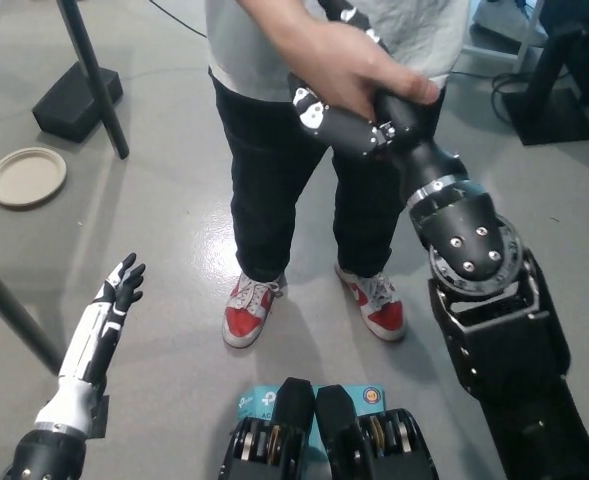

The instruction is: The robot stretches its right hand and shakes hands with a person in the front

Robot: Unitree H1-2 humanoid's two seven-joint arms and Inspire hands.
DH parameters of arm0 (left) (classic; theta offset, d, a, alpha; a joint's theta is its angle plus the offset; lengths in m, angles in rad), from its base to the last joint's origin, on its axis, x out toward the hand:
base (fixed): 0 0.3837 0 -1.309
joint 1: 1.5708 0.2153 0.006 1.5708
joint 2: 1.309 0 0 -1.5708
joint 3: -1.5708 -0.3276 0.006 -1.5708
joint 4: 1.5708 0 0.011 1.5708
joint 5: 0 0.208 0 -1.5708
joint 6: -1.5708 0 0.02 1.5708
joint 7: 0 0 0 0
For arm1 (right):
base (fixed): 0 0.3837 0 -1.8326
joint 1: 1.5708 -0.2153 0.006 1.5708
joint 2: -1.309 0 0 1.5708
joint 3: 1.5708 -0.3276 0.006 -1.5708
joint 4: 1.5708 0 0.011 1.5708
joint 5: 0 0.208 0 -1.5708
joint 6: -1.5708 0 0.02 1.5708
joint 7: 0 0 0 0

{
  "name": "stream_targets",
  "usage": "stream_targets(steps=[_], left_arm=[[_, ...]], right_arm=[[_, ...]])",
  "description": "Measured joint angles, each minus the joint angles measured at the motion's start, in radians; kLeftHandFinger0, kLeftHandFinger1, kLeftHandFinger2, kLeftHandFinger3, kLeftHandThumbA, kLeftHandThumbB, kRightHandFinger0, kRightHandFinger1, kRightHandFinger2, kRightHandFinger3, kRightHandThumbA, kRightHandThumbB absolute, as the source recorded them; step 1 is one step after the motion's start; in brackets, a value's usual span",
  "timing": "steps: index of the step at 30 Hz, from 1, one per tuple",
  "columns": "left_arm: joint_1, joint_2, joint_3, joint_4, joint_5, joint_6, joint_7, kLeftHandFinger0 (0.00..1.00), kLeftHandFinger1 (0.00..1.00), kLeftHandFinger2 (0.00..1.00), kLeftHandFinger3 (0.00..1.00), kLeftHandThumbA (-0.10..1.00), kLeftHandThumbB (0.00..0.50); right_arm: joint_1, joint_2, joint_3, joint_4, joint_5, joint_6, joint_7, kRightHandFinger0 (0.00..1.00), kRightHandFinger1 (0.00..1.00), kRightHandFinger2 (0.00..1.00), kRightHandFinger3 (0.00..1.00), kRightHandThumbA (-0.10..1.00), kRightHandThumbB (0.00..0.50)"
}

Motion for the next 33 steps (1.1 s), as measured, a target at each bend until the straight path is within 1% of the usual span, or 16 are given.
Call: stream_targets(steps=[2,6,7,8,10,11,14,15,16,19,23,24,25,31,32,33], left_arm=[[0.001,0.0,0.0,0.0,0.0,0.0,0.0,1.0,1.0,1.0,1.0,0.97,0.096],[0.001,0.0,0.0,0.0,0.0,0.001,0.0,1.0,1.0,1.0,1.0,0.97,0.098],[0.001,0.0,0.0,0.0,0.0,0.001,0.0,1.0,1.0,1.0,1.0,0.97,0.099],[0.001,0.0,0.0,0.0,0.0,0.001,0.0,1.0,1.0,1.0,1.0,0.97,0.096],[0.001,0.0,0.0,0.0,0.0,0.001,0.0,1.0,1.0,1.0,1.0,0.96,0.067],[0.001,0.0,0.0,0.0,0.0,0.001,0.0,1.0,1.0,1.0,1.0,0.95,0.059],[0.001,0.004,0.002,0.0,0.0,-0.001,0.0,1.0,1.0,1.0,1.0,0.95,0.076],[0.0,0.004,0.002,0.0,0.002,-0.003,0.0,1.0,1.0,1.0,1.0,0.97,0.078],[-0.001,0.004,0.002,0.0,0.004,-0.003,0.0,1.0,1.0,1.0,1.0,0.97,0.072],[-0.001,0.0,0.0,0.0,0.006,-0.003,0.0,1.0,1.0,1.0,1.0,0.96,0.073],[0.006,0.0,0.0,0.0,0.006,-0.002,0.0,1.0,1.0,1.0,1.0,0.96,0.101],[0.007,0.0,-0.001,0.0,0.006,-0.002,0.0,1.0,1.0,1.0,1.0,0.96,0.106],[0.009,0.0,-0.001,0.0,0.006,-0.002,0.0,1.0,1.0,1.0,1.0,0.96,0.106],[0.029,-0.001,-0.001,-0.001,0.006,-0.002,0.0,1.0,1.0,1.0,1.0,0.94,0.088],[0.031,-0.002,0.0,-0.002,0.006,-0.002,0.0,1.0,1.0,1.0,1.0,0.94,0.103],[0.033,-0.001,0.0,-0.005,0.006,-0.002,0.0,1.0,1.0,1.0,1.0,0.94,0.105]], right_arm=[[0.01,-0.002,0.006,-0.054,0.0,0.018,0.009,1.0,1.0,1.0,1.0,0.56,0.209],[0.04,-0.008,0.02,-0.178,0.001,0.063,0.036,1.0,1.0,1.0,1.0,0.5,0.208],[0.044,-0.009,0.021,-0.197,0.001,0.071,0.039,1.0,1.0,1.0,1.0,0.51,0.227],[0.049,-0.012,0.023,-0.218,0.001,0.081,0.045,1.0,1.0,1.0,1.0,0.51,0.214],[0.053,-0.023,0.028,-0.274,0.0,0.118,0.069,1.0,1.0,1.0,1.0,0.5,0.207],[0.05,-0.031,0.03,-0.301,0.0,0.14,0.085,1.0,1.0,1.0,1.0,0.49,0.218],[0.021,-0.049,0.036,-0.319,0.003,0.186,0.131,1.0,1.0,1.0,1.0,0.47,0.215],[-0.006,-0.059,0.042,-0.287,0.006,0.197,0.148,1.0,1.0,1.0,1.0,0.54,0.252],[-0.026,-0.064,0.047,-0.238,0.008,0.203,0.156,1.0,1.0,1.0,1.0,0.57,0.245],[-0.066,-0.07,0.065,-0.074,0.005,0.211,0.161,1.0,1.0,1.0,1.0,0.57,0.249],[-0.083,-0.067,0.082,0.147,0.003,0.208,0.161,1.0,1.0,1.0,1.0,0.57,0.257],[-0.089,-0.067,0.085,0.201,0.003,0.207,0.16,0.94,1.0,1.0,1.0,0.59,0.264],[-0.097,-0.066,0.087,0.257,0.002,0.206,0.159,1.0,1.0,1.0,1.0,0.59,0.264],[-0.187,-0.06,0.097,0.58,-0.004,0.154,0.137,1.0,1.0,1.0,1.0,0.64,0.256],[-0.212,-0.058,0.1,0.641,-0.008,0.137,0.129,0.95,1.0,1.0,1.0,0.68,0.279],[-0.227,-0.057,0.104,0.67,-0.011,0.124,0.122,0.94,1.0,1.0,1.0,0.68,0.283]])
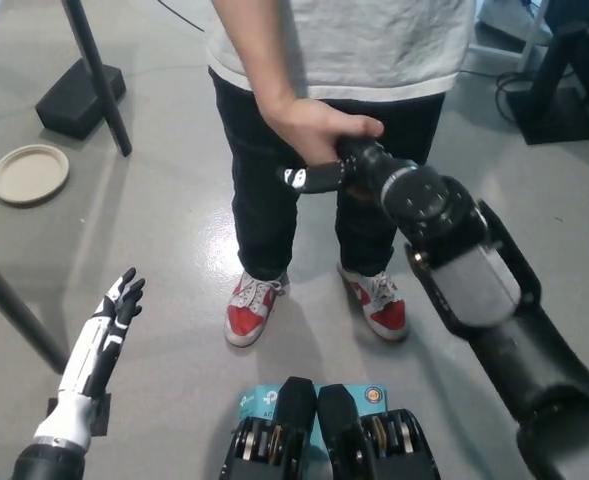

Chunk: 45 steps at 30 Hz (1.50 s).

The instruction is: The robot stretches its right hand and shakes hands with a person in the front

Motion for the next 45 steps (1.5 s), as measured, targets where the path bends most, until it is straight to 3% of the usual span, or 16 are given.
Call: stream_targets(steps=[1,2,3,4,14,17,19,21,30,32,35,37,39,43,44,45], left_arm=[[0.001,0.0,0.0,-0.005,0.0,0.0,0.0,1.0,1.0,1.0,1.0,0.94,0.105],[0.004,0.0,0.0,-0.01,0.0,0.0,0.0,1.0,1.0,1.0,1.0,0.94,0.105],[0.005,0.0,0.0,-0.011,0.0,0.0,0.0,1.0,1.0,1.0,1.0,0.94,0.106],[0.005,0.0,0.0,-0.01,0.001,0.0,0.0,1.0,1.0,1.0,1.0,0.94,0.102],[0.006,-0.003,-0.002,0.004,0.001,0.002,0.0,1.0,1.0,1.0,1.0,0.94,0.088],[0.007,-0.003,-0.002,0.004,0.001,0.002,0.0,1.0,1.0,1.0,1.0,0.91,0.084],[0.007,-0.003,-0.002,0.005,0.001,0.003,0.0,1.0,1.0,1.0,1.0,0.9,0.105],[0.008,-0.003,-0.002,0.005,0.001,0.003,0.0,1.0,1.0,1.0,1.0,0.9,0.093],[0.019,-0.003,-0.002,0.005,0.002,0.002,0.0,1.0,1.0,1.0,1.0,0.9,0.088],[0.024,-0.002,-0.002,0.003,0.002,0.0,0.0,1.0,1.0,1.0,1.0,0.9,0.092],[0.026,-0.003,-0.002,0.003,0.005,0.0,0.0,1.0,1.0,1.0,1.0,0.89,0.087],[0.026,-0.005,-0.004,0.003,0.006,0.0,0.0,1.0,1.0,1.0,1.0,0.89,0.083],[0.029,-0.005,-0.005,0.003,0.007,0.001,0.0,1.0,1.0,1.0,1.0,0.89,0.104],[0.033,-0.005,-0.005,0.003,0.007,0.002,0.0,1.0,1.0,1.0,1.0,0.88,0.108],[0.033,-0.005,-0.005,0.002,0.008,0.003,0.0,1.0,1.0,1.0,1.0,0.87,0.098],[0.033,-0.005,-0.005,0.001,0.008,0.003,0.0,1.0,1.0,1.0,1.0,0.88,0.1]], right_arm=[[-0.013,-0.001,0.006,0.011,-0.011,-0.008,-0.009,0.81,0.87,0.91,1.0,0.71,0.314],[-0.012,-0.003,0.008,-0.002,-0.017,-0.011,-0.013,0.77,0.9,0.99,1.0,0.73,0.318],[0.0,-0.004,0.01,-0.038,-0.021,-0.01,-0.014,0.8,0.93,1.0,1.0,0.73,0.318],[0.015,-0.004,0.01,-0.079,-0.023,-0.009,-0.014,1.0,1.0,1.0,1.0,0.7,0.288],[0.151,0.008,0.01,-0.501,-0.021,0.01,-0.008,1.0,1.0,1.0,1.0,0.71,0.272],[0.174,0.008,0.01,-0.595,-0.021,0.011,-0.005,1.0,1.0,1.0,1.0,0.68,0.294],[0.195,0.009,0.01,-0.687,-0.021,0.015,0.0,1.0,1.0,1.0,1.0,0.66,0.276],[0.216,0.012,0.01,-0.77,-0.022,0.021,0.006,1.0,1.0,1.0,1.0,0.62,0.252],[0.294,0.016,0.009,-1.064,-0.055,0.073,0.039,1.0,1.0,1.0,1.0,0.64,0.276],[0.294,0.02,0.002,-1.102,-0.076,0.09,0.059,1.0,1.0,1.0,1.0,0.58,0.241],[0.264,0.031,-0.018,-0.998,-0.084,0.095,0.068,1.0,1.0,1.0,1.0,0.6,0.213],[0.257,0.03,-0.022,-0.897,-0.082,0.092,0.067,1.0,1.0,1.0,1.0,0.65,0.26],[0.257,0.031,-0.03,-0.795,-0.078,0.09,0.067,1.0,1.0,1.0,1.0,0.69,0.263],[0.257,0.03,-0.044,-0.61,-0.065,0.081,0.065,1.0,1.0,1.0,1.0,0.61,0.247],[0.256,0.032,-0.053,-0.533,-0.06,0.073,0.062,0.81,0.96,1.0,1.0,0.61,0.248],[0.254,0.033,-0.059,-0.483,-0.057,0.063,0.059,0.94,1.0,1.0,1.0,0.63,0.258]])
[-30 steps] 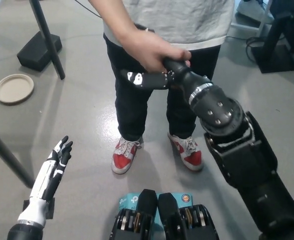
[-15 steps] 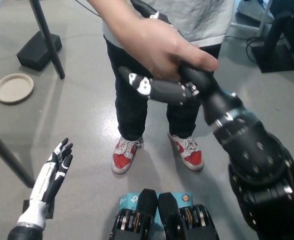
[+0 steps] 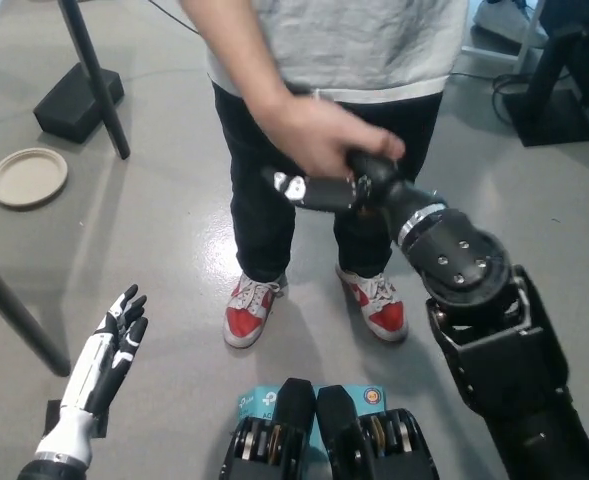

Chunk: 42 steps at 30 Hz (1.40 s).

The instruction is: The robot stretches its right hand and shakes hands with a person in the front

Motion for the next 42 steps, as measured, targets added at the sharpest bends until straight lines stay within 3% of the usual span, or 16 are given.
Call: stream_targets(steps=[1,7,11,15,17,22,25,31,32,42], left_arm=[[0.0,0.001,0.0,-0.003,0.001,0.0,0.0,1.0,1.0,1.0,1.0,0.88,0.098],[-0.007,0.009,-0.002,-0.033,0.002,0.0,-0.005,1.0,1.0,1.0,1.0,0.86,0.091],[-0.008,0.009,-0.004,-0.034,0.002,0.0,-0.011,1.0,1.0,1.0,1.0,0.85,0.085],[-0.008,0.009,-0.004,-0.034,0.002,0.001,-0.017,1.0,1.0,1.0,1.0,0.84,0.093],[-0.009,0.009,-0.004,-0.034,0.002,0.001,-0.018,1.0,1.0,1.0,1.0,0.84,0.087],[-0.014,0.01,-0.003,-0.034,0.003,0.001,-0.018,1.0,1.0,1.0,1.0,0.84,0.091],[-0.019,0.012,-0.003,-0.034,0.002,0.003,-0.019,1.0,1.0,1.0,1.0,0.86,0.096],[-0.031,0.016,-0.002,-0.034,0.0,0.005,-0.03,1.0,1.0,1.0,1.0,0.84,0.087],[-0.032,0.016,-0.002,-0.034,-0.002,0.005,-0.031,1.0,1.0,1.0,1.0,0.84,0.088],[-0.032,0.016,0.0,-0.033,-0.006,0.005,-0.035,1.0,1.0,1.0,1.0,0.83,0.085]], right_arm=[[-0.005,0.003,-0.008,0.048,0.004,-0.012,-0.005,1.0,1.0,1.0,1.0,0.64,0.265],[-0.038,0.008,-0.054,0.212,0.03,-0.094,-0.042,1.0,1.0,1.0,1.0,0.69,0.306],[-0.038,0.008,-0.057,0.21,0.037,-0.12,-0.048,1.0,1.0,1.0,1.0,0.8,0.312],[-0.038,0.002,-0.041,0.184,0.035,-0.133,-0.05,1.0,1.0,1.0,1.0,0.99,0.351],[-0.033,-0.004,-0.03,0.152,0.035,-0.133,-0.049,1.0,1.0,1.0,1.0,1.0,0.364],[0.015,-0.026,-0.013,0.025,0.034,-0.148,-0.049,1.0,1.0,1.0,1.0,1.0,0.457],[0.07,-0.039,-0.021,-0.043,0.037,-0.176,-0.053,1.0,1.0,1.0,1.0,1.0,0.472],[0.163,-0.078,-0.046,-0.152,0.04,-0.206,-0.058,1.0,1.0,1.0,1.0,1.0,0.473],[0.183,-0.091,-0.056,-0.175,0.04,-0.209,-0.058,1.0,1.0,1.0,1.0,1.0,0.443],[0.27,-0.151,-0.153,-0.065,0.061,-0.265,-0.079,1.0,1.0,1.0,1.0,1.0,0.376]])
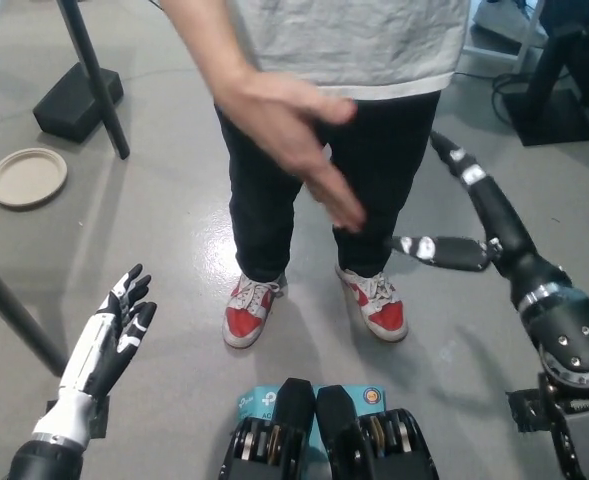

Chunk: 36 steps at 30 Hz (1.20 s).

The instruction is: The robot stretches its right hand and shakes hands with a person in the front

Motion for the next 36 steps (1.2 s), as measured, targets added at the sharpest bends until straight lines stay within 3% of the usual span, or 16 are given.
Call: stream_targets(steps=[3,5,7,9,13,18,31,36], left_arm=[[0.0,0.0,0.0,0.0,-0.001,0.0,0.0,1.0,1.0,1.0,1.0,0.83,0.075],[0.0,0.0,0.0,0.001,-0.001,0.0,0.0,1.0,1.0,1.0,1.0,0.83,0.076],[0.0,0.0,0.0,0.002,-0.002,0.0,0.0,1.0,1.0,1.0,1.0,0.83,0.079],[-0.001,0.0,0.0,0.002,-0.001,0.0,0.0,1.0,1.0,1.0,1.0,0.83,0.076],[-0.011,0.0,0.0,0.005,0.0,0.0,0.0,1.0,1.0,1.0,1.0,0.85,0.091],[-0.034,0.0,0.001,0.006,0.0,0.0,0.0,1.0,1.0,1.0,1.0,0.85,0.094],[-0.036,0.0,0.003,0.008,-0.003,-0.001,0.0,1.0,1.0,1.0,1.0,0.83,0.085],[-0.034,0.0,0.002,0.009,-0.003,-0.001,0.0,1.0,1.0,1.0,1.0,0.83,0.096]], right_arm=[[0.016,0.001,-0.016,0.117,0.017,-0.045,-0.005,1.0,1.0,1.0,1.0,1.0,0.379],[0.02,0.001,-0.028,0.193,0.026,-0.074,-0.008,1.0,1.0,1.0,1.0,1.0,0.332],[0.02,0.001,-0.039,0.282,0.042,-0.107,-0.008,1.0,1.0,1.0,1.0,1.0,0.331],[0.02,0.001,-0.048,0.367,0.058,-0.138,-0.008,1.0,1.0,1.0,1.0,1.0,0.295],[0.019,0.0,-0.049,0.435,0.075,-0.166,-0.007,1.0,1.0,1.0,1.0,1.0,0.351],[0.005,0.0,-0.048,0.466,0.093,-0.2,-0.008,1.0,1.0,1.0,1.0,1.0,0.38],[-0.001,0.0,-0.048,0.504,0.106,-0.242,-0.008,1.0,1.0,1.0,1.0,1.0,0.308],[0.011,0.003,-0.048,0.474,0.106,-0.261,-0.016,1.0,1.0,1.0,1.0,1.0,0.323]])
